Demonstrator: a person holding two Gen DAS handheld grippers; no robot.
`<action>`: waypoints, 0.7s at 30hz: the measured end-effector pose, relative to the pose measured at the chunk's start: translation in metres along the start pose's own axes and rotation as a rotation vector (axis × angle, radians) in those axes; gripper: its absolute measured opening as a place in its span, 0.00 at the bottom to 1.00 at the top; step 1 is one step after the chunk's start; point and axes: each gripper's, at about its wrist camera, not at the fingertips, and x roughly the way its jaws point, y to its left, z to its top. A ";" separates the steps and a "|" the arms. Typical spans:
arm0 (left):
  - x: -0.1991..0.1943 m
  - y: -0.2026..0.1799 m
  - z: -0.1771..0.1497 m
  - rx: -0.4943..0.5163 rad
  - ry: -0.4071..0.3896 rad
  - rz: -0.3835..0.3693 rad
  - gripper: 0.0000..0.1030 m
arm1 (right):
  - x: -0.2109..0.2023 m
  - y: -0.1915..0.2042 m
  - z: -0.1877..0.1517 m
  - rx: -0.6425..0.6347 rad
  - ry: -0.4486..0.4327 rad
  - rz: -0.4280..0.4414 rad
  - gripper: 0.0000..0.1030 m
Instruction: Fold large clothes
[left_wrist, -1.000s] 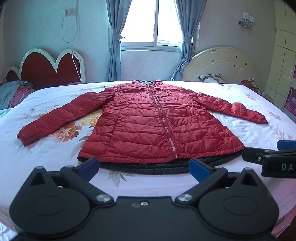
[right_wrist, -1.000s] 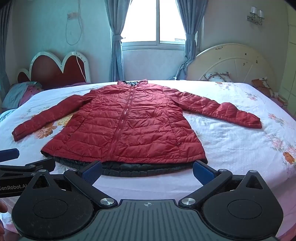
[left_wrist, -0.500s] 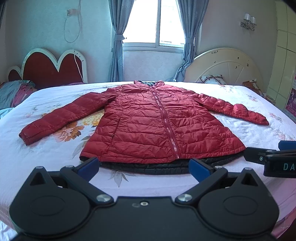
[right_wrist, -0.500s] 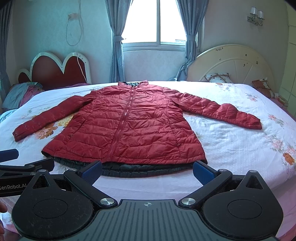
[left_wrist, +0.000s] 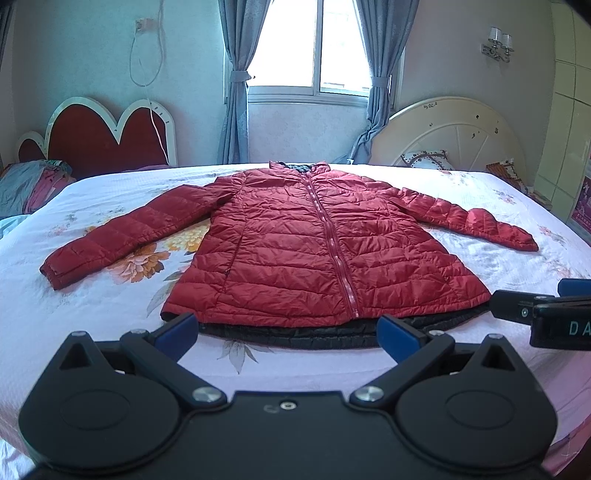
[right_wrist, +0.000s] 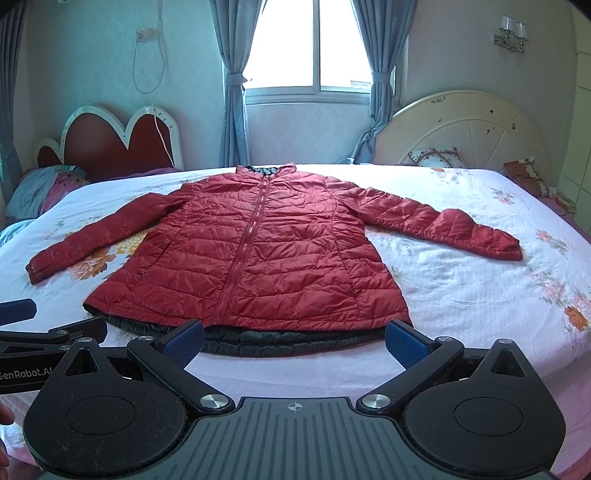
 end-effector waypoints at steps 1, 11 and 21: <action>0.000 0.000 0.000 0.000 0.001 0.001 1.00 | 0.000 0.000 0.000 0.000 0.001 0.001 1.00; 0.000 0.001 0.001 -0.004 0.000 0.001 1.00 | 0.000 0.002 0.003 -0.005 -0.002 0.004 1.00; 0.001 0.005 0.002 -0.007 0.002 0.002 1.00 | 0.002 0.005 0.004 -0.005 0.001 0.003 1.00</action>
